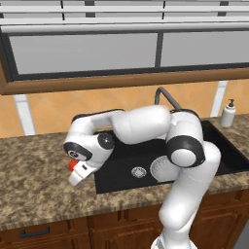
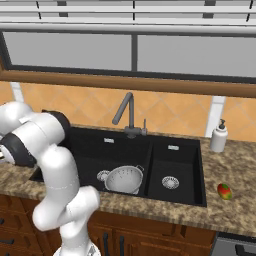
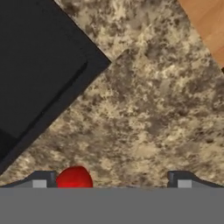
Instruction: Put the colander in the sink, put the mango, apple in the colander, and turn on the sink faucet and pour water over the colander.
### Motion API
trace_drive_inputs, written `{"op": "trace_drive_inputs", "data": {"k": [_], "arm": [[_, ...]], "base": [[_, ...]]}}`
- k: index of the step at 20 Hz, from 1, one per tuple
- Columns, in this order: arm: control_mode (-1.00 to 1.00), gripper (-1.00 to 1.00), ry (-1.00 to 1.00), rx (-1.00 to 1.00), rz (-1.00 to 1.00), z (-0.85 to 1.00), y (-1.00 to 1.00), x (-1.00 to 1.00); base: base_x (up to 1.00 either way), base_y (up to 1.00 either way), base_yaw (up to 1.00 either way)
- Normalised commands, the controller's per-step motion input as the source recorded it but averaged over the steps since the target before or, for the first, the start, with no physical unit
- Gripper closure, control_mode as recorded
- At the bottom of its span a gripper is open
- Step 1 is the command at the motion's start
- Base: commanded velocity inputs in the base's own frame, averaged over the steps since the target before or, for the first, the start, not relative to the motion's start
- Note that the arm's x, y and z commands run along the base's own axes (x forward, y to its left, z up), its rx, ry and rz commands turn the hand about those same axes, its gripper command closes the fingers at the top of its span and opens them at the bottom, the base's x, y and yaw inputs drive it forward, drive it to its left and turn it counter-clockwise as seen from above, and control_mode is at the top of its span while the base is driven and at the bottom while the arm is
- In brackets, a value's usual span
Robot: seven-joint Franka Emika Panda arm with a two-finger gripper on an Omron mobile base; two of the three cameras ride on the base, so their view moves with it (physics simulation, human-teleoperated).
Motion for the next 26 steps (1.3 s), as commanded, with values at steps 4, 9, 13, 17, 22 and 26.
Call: {"op": "trace_drive_inputs", "data": {"k": [4,9,13,17,22,26], "arm": [[-1.00,-1.00,0.27,0.02,-0.18,0.14,-0.07,0.51],[-1.00,-1.00,0.16,0.07,-0.22,0.24,-0.22,0.52],[-1.00,-1.00,0.22,0.01,-0.19,0.02,-0.05,0.51],[-1.00,-1.00,0.24,0.00,-0.12,0.00,0.02,0.62],[-1.00,-1.00,0.16,-0.08,-0.08,0.00,0.13,0.62],[-1.00,-1.00,0.10,-0.19,-0.05,0.00,0.51,0.52]], "base": [[0.00,0.00,0.00],[0.00,0.00,0.00],[0.00,0.00,0.00],[0.00,0.00,0.00],[0.00,0.00,0.00],[0.00,0.00,0.00]]}}
